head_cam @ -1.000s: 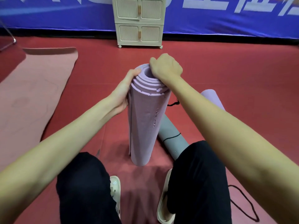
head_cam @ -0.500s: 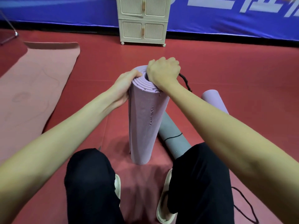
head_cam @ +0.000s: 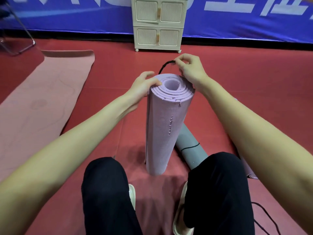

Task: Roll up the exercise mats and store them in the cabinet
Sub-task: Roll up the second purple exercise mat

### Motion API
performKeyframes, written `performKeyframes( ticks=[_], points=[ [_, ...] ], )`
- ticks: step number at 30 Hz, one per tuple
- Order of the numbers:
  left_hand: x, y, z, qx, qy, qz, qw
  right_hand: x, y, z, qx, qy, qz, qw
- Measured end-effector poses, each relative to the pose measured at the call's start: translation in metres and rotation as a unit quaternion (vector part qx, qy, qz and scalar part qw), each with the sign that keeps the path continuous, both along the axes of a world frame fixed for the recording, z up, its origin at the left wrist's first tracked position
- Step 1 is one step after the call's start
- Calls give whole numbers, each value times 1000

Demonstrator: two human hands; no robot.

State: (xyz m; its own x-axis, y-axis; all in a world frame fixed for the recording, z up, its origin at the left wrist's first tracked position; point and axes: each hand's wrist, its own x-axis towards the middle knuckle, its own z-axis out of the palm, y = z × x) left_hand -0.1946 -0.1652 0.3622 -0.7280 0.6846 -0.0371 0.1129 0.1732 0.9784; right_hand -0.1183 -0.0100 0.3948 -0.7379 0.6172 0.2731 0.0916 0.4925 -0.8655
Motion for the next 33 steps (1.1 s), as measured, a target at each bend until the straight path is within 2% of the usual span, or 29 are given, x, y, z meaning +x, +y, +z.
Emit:
performKeyframes(
  ticks=[4, 11, 14, 19, 23, 26, 30, 33],
  points=[
    [-5, 0, -1, 5, 12, -14, 1000, 13, -5, 11, 4, -54, 144, 988],
    [-5, -2, -2, -13, 44, -13, 999, 30, -1, 15, 12, -55, 216, 975],
    [-7, -2, -4, -7, 43, 9, 999, 35, -4, 15, 21, -54, 198, 978],
    [-10, -8, -2, -6, 36, 15, 999, 53, -5, 12, 94, -62, 115, 987],
    [-14, -10, -3, 12, 44, 0, 999, 81, -16, 1, 92, -100, 88, 987],
    [-15, -12, -6, 18, 59, -14, 998, 86, -29, -16, 167, -120, 69, 976],
    [-11, -17, -11, 37, 88, 20, 995, 84, -38, -33, 270, -76, 13, 960],
    [-10, -25, -16, 108, 21, -4, 994, 85, -43, -49, 349, -11, 6, 937]
  ],
)
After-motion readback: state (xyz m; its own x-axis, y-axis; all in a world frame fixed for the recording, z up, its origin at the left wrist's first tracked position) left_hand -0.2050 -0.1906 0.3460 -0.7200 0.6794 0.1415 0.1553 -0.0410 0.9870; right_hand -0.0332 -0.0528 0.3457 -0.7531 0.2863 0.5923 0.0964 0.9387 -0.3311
